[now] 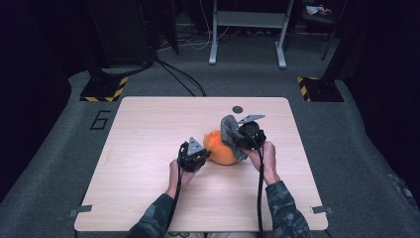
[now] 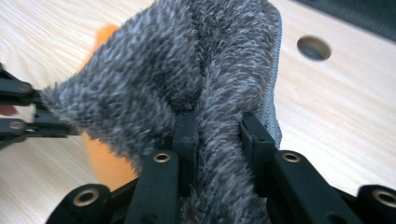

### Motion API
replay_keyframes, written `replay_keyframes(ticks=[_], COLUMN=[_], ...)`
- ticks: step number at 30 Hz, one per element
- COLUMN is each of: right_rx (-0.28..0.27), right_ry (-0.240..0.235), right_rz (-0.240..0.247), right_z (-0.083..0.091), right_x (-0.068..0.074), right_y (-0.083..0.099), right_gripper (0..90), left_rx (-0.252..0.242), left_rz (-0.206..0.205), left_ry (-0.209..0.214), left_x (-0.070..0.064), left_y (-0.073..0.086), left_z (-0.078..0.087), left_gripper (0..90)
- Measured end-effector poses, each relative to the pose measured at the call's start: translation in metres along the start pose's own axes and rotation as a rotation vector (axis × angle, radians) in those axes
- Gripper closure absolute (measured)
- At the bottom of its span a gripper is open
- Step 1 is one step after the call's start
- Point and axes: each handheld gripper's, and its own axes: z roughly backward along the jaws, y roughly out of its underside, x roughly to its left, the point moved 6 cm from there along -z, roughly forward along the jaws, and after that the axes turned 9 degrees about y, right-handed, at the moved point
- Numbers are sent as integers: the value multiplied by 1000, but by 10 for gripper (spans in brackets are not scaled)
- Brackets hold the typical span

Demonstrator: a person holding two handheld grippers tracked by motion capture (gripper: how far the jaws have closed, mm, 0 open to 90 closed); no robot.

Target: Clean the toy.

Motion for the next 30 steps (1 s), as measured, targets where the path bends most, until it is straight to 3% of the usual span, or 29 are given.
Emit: replay_keyframes(ticks=[4, 7, 10, 12, 18, 30], right_rx=[-42, -59, -40, -22, -25, 40], right_ry=[-4, -9, -19, -10, -22, 3], right_rz=[45, 72, 120, 121, 104, 43], right_z=[13, 16, 8, 2, 0, -4], right_x=[11, 18, 32, 34, 29, 5], right_y=[-10, -15, -19, -16, -13, 11], right_gripper=[713, 713, 713, 713, 712, 713], left_rx=[-5, -2, 6, 7, 4, 6], left_rz=[22, 16, 14, 28, 20, 31], left_ry=[6, 7, 3, 2, 3, 11], left_x=[-1, -4, -5, -3, -4, -2], left_y=[-2, -5, -5, -3, -4, -3], left_z=[0, 1, 0, -1, -1, -1], left_gripper=[827, 828, 827, 826, 826, 825])
